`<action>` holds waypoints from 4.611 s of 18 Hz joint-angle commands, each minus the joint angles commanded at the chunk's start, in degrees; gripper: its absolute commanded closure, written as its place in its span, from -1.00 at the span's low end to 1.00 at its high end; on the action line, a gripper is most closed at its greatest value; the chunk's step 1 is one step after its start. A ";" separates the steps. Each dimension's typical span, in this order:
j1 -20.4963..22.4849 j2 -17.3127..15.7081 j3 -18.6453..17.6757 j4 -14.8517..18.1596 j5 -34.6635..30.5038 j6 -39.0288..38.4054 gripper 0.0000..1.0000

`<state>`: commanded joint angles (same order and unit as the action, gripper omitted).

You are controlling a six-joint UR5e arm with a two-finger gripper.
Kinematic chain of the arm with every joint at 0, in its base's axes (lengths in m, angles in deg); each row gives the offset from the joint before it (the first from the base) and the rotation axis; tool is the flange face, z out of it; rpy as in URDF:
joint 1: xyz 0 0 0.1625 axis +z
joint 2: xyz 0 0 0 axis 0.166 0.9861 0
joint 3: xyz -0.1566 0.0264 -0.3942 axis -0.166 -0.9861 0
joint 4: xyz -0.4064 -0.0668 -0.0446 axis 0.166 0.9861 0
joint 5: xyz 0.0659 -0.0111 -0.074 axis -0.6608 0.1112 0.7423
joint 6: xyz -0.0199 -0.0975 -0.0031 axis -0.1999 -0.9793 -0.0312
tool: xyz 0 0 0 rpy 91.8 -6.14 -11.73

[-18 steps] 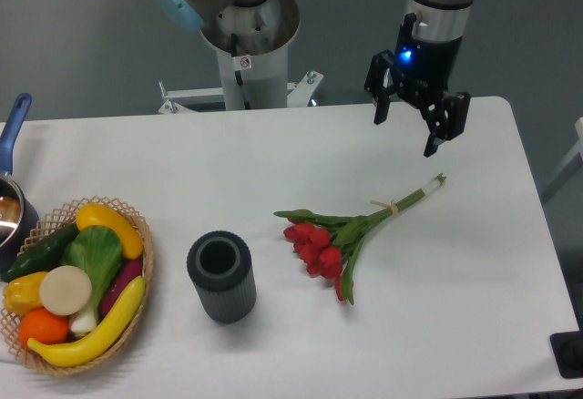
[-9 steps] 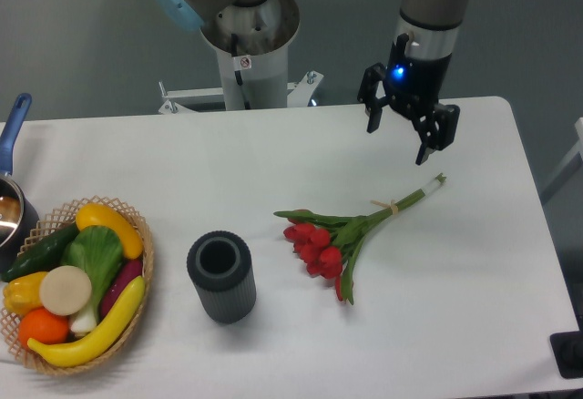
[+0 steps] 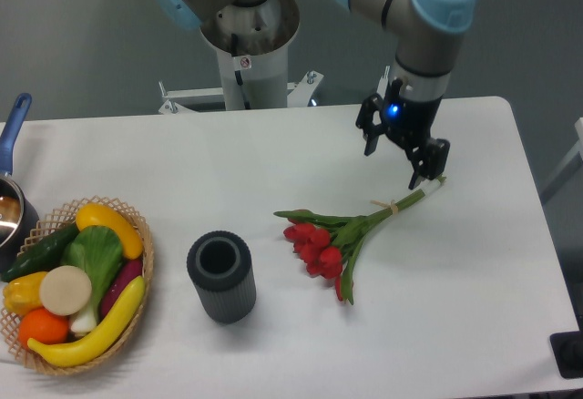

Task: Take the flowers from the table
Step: 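Lower the gripper onto the tulip stems near the twine tie, then close the gripper around the tulip stems, then lift the grasped tulip bouquet up off the table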

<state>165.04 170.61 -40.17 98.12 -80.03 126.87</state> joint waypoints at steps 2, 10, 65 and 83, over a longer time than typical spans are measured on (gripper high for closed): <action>-1.15 1.85 -0.35 -0.09 -0.80 -0.17 -1.00; -2.20 5.80 -3.08 -7.56 -0.71 -2.10 -1.00; -5.11 10.04 -1.32 -11.34 -1.51 -7.03 0.47; -2.64 -8.16 0.88 -10.99 31.44 -25.12 0.45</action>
<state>162.40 162.45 -39.29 87.13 -48.59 101.75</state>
